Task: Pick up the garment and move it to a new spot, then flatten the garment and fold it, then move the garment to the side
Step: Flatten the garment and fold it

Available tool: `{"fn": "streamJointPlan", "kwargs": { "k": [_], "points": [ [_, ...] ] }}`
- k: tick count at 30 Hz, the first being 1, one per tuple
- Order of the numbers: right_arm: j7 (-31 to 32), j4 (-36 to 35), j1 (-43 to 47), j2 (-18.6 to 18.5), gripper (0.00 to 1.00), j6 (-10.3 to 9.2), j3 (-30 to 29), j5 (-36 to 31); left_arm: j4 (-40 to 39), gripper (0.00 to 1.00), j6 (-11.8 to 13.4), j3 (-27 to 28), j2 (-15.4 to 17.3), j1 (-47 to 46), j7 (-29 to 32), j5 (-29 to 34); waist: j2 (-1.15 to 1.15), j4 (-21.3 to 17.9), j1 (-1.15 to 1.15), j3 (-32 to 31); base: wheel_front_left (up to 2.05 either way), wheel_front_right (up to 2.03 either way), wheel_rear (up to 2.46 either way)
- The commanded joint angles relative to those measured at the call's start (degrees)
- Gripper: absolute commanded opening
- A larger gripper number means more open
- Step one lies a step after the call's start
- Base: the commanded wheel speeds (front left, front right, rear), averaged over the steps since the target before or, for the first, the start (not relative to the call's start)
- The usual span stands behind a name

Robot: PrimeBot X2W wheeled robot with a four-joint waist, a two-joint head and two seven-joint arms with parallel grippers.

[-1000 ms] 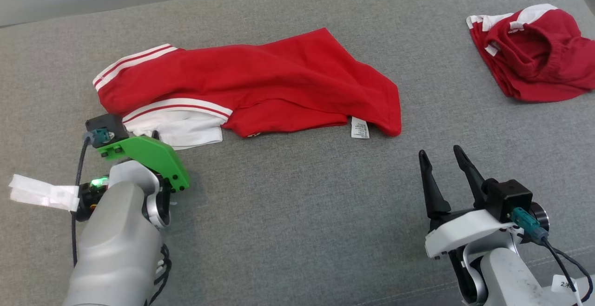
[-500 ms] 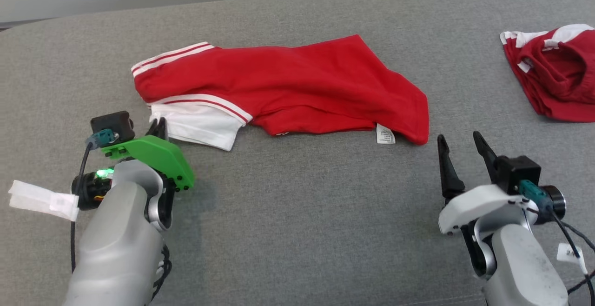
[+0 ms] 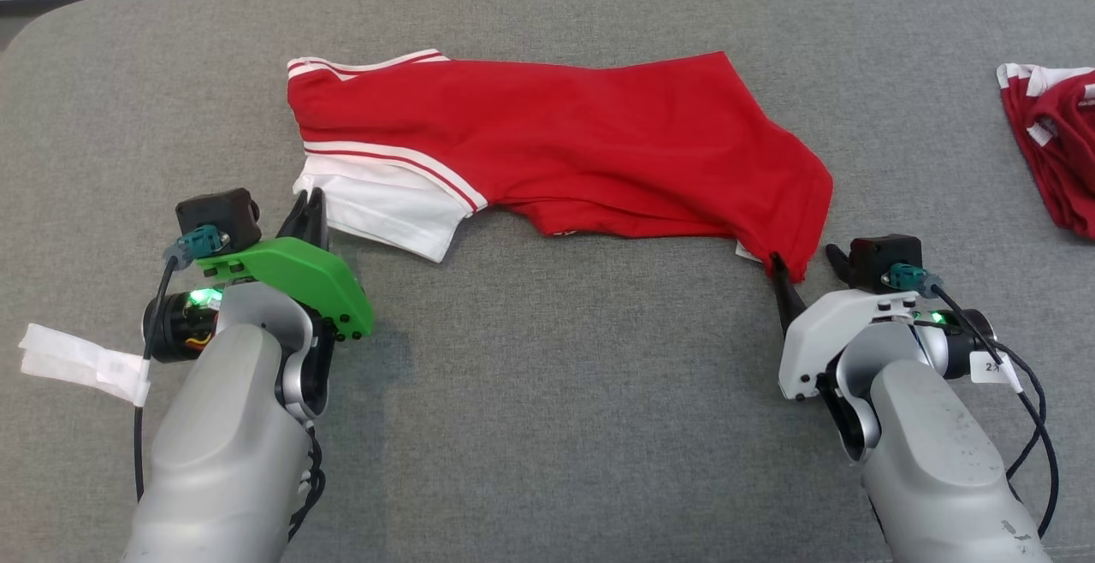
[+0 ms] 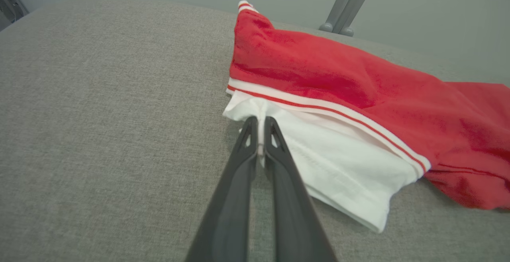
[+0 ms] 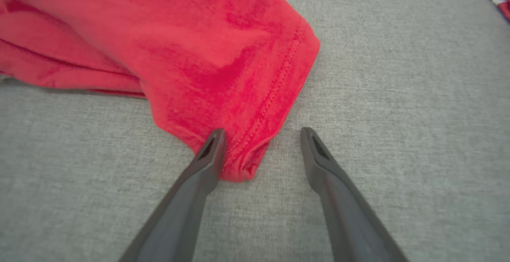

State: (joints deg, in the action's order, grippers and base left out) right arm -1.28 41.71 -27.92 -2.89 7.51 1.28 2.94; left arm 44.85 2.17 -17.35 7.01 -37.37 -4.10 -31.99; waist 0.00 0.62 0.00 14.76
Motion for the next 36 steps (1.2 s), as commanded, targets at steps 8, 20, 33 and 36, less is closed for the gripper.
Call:
{"fn": "streamJointPlan", "kwargs": {
  "k": [8, 20, 33, 36],
  "points": [
    [-4.7, 2.9, -1.9, -0.2, 0.00, -0.08, 2.1, 3.8, -1.3, 0.00, -0.8, 0.0, 1.7, 1.7, -1.4, -0.4, 0.00, -0.9, 0.00, -0.5, 0.00, 0.00, 0.00],
    [-12.2, -12.2, 0.8, -0.1, 0.00, -0.08, -0.3, 9.2, -15.4, 0.00, -1.0, 0.6, 3.6, 3.2, -3.2, -1.2, 0.00, -1.4, 0.00, -9.1, 0.00, 0.00, 0.00],
    [-3.3, -54.0, 12.2, -0.1, 0.00, -0.06, -5.2, 7.7, -57.9, 0.00, 3.9, 3.9, 6.3, 7.8, 3.1, -3.4, 0.00, -2.2, 0.00, -18.8, 0.00, 0.00, 0.00],
    [-0.3, -63.4, 14.1, -0.1, 0.00, -0.06, -6.2, 7.8, -67.0, 0.00, 5.5, 4.7, 7.6, 7.9, 5.4, -2.8, 0.00, -3.0, 0.00, -19.6, 0.00, 0.00, 0.00]
  ]
}}
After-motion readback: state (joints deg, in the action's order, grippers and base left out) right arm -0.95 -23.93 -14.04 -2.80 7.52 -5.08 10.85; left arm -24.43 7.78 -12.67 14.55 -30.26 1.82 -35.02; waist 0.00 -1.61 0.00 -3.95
